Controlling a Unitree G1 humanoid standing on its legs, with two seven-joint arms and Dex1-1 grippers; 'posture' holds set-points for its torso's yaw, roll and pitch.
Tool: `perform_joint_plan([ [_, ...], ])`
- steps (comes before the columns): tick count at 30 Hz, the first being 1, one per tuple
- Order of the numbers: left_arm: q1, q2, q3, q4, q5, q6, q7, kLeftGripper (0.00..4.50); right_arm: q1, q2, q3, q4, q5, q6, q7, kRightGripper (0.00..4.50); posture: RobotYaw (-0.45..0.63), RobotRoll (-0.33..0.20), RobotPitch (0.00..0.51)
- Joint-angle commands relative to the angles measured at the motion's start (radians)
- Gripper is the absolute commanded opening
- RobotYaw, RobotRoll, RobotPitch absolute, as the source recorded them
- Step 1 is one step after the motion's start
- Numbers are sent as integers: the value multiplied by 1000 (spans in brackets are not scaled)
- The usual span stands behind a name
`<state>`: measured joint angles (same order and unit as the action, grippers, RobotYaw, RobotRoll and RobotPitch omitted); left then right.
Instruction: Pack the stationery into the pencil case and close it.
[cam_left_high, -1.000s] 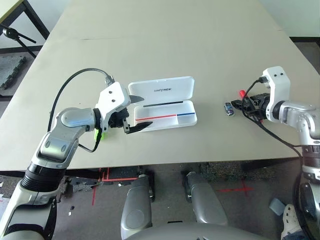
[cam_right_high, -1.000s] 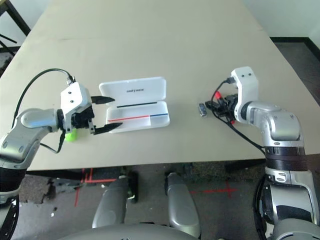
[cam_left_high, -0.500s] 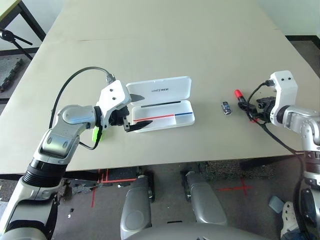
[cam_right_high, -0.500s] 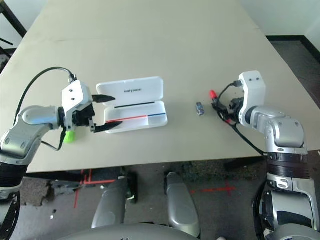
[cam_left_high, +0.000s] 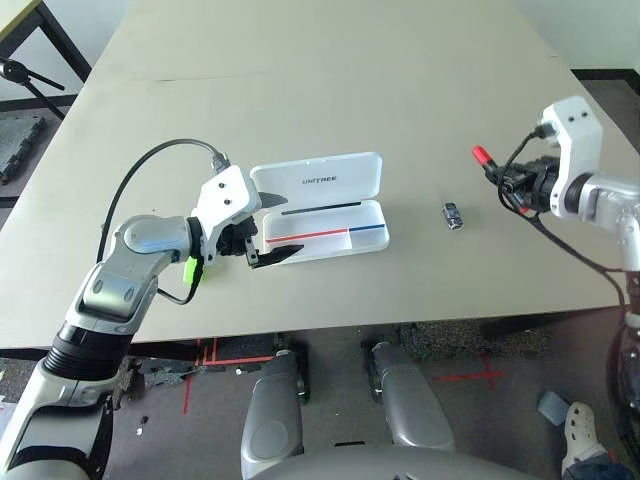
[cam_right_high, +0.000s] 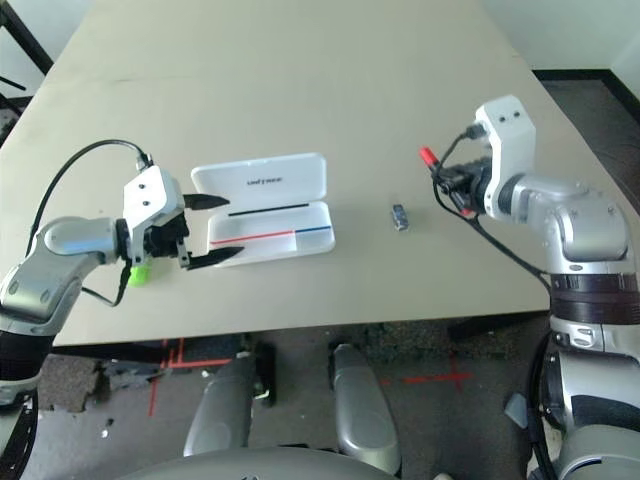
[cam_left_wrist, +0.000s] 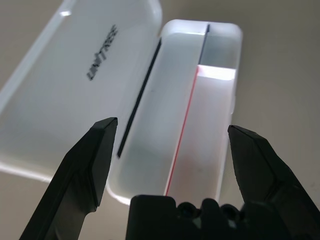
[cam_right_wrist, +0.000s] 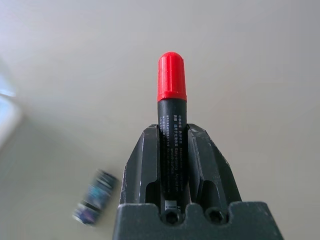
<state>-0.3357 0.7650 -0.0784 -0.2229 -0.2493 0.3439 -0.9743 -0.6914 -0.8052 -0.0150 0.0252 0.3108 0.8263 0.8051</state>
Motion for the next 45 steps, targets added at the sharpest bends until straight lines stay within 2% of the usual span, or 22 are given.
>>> perform_joint_plan([
  [1, 23, 20, 21, -23, 2, 13, 6, 4500, -34, -28, 86, -44, 2, -52, 129, 489, -55, 0, 217],
  [6, 47, 39, 48, -36, -2, 13, 3, 4500, -93, -50, 204, -72, -14, -136, 312, 489, -29, 0, 216],
  [13, 85, 59, 79, -63, -10, -3, 2, 4500, -160, 21, 310, -42, -45, -219, 428, 489, 15, 0, 208],
  [25, 119, 42, 87, -131, -12, 32, 51, 4500, -192, 249, 440, 43, -188, -358, 387, 489, 70, 0, 197],
  [32, 129, 42, 95, -142, -10, 34, 72, 4500, -205, 317, 480, 145, -296, -488, 347, 489, 91, 0, 193],
  [44, 142, 53, 124, -152, -13, 38, 85, 4500, -182, 415, 499, 265, -386, -634, 315, 489, 116, 0, 184],
  [45, 144, 52, 127, -154, -17, 40, 86, 4500, -181, 425, 490, 278, -396, -645, 289, 1248, 117, 0, 184],
])
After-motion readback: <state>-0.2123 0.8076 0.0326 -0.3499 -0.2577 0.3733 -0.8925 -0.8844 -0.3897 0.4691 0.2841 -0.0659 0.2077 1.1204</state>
